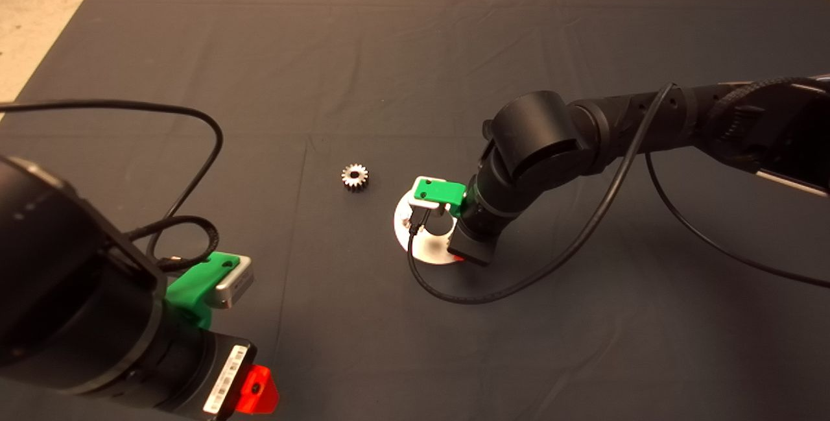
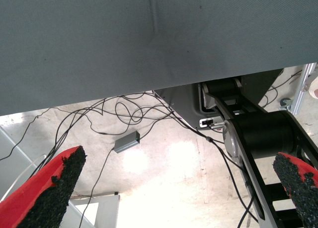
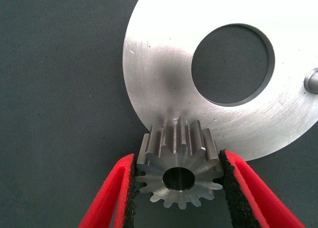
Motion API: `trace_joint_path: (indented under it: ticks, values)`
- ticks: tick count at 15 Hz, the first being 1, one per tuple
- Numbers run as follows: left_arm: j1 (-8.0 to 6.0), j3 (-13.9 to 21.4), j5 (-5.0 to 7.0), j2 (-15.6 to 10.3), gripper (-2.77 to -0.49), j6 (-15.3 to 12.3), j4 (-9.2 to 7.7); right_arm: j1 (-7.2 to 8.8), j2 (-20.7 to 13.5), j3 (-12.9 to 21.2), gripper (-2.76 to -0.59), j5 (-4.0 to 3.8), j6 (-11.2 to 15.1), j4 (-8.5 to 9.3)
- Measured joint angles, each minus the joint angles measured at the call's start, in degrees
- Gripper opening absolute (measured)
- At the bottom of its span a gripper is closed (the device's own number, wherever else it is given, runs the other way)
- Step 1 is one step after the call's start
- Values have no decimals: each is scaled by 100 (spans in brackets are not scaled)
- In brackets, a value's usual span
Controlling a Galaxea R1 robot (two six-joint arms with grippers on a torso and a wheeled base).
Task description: Install three planetary gears onto the carrier pins
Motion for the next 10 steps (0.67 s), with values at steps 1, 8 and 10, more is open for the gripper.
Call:
trace_joint_path:
  ticks: [1, 8, 10]
  values:
    - [0, 0, 0, 0, -51, 0, 0, 0, 0, 0, -231, -1, -1, 0]
    - [0, 0, 0, 0, -51, 0, 0, 3, 51, -67, -231, -39, -119, -6]
    - [0, 0, 2, -1, -51, 0, 0, -62, 99, -194, -231, -39, -196, -11]
